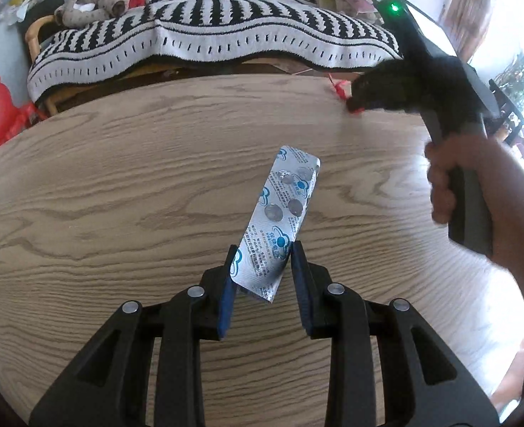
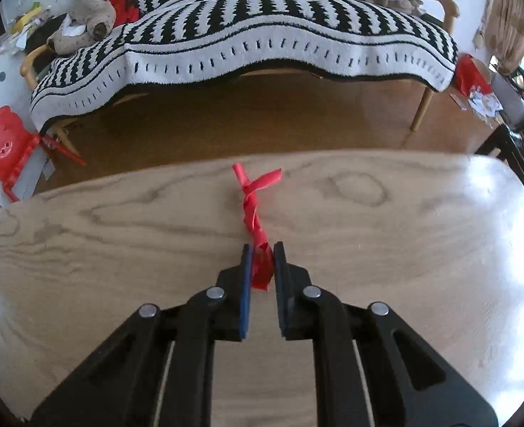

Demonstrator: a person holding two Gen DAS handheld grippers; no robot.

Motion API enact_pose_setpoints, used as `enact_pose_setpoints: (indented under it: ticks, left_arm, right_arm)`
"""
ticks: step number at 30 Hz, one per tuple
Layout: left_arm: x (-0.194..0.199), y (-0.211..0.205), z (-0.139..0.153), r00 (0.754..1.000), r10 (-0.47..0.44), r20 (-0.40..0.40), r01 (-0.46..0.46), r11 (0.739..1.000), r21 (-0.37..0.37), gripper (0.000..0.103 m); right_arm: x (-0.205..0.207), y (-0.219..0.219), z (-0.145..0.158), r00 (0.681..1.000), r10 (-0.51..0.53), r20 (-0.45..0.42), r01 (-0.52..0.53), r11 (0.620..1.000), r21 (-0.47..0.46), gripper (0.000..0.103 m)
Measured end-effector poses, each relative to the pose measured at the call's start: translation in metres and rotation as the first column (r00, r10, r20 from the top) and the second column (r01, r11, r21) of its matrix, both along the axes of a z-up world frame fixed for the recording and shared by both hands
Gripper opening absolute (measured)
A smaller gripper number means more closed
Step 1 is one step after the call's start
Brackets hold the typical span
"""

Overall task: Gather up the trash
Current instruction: 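Carry both items over the black bin and open both tools to drop them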

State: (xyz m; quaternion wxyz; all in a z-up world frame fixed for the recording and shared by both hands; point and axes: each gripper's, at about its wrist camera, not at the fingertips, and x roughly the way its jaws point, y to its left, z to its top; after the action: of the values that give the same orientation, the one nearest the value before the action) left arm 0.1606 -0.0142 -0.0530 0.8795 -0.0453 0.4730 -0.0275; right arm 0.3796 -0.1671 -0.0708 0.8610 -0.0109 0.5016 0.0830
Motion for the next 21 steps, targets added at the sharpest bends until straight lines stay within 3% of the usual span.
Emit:
enact_pose_setpoints:
  ticks: [5,12,21]
  left_arm:
    - [-0.007,-0.015,0.009,1.0,-0.013,0.019,0.012,1.0,0.013,0.029]
    - [-0.023,-0.054,0.02,0.994,-0.099,0.035,0.098,0.995,0.015,0.029]
    - [-0.071,-0.156,0.048,0.951,-0.292,0.105,0.293,0.956,0.004,0.029]
  right_arm:
    - [-0.055,-0.023,0.02,0.999,-0.017,0.037,0.015,0.998,0.053,0.012]
    - [-0.188,-0.086,0.064,0.993,-0.048,0.104,0.044,0.998,0.038,0.013]
    - [-0.35,-0.185,0.089,0.966,-0.187,0.18,0.188,0.982,0.012,0.013]
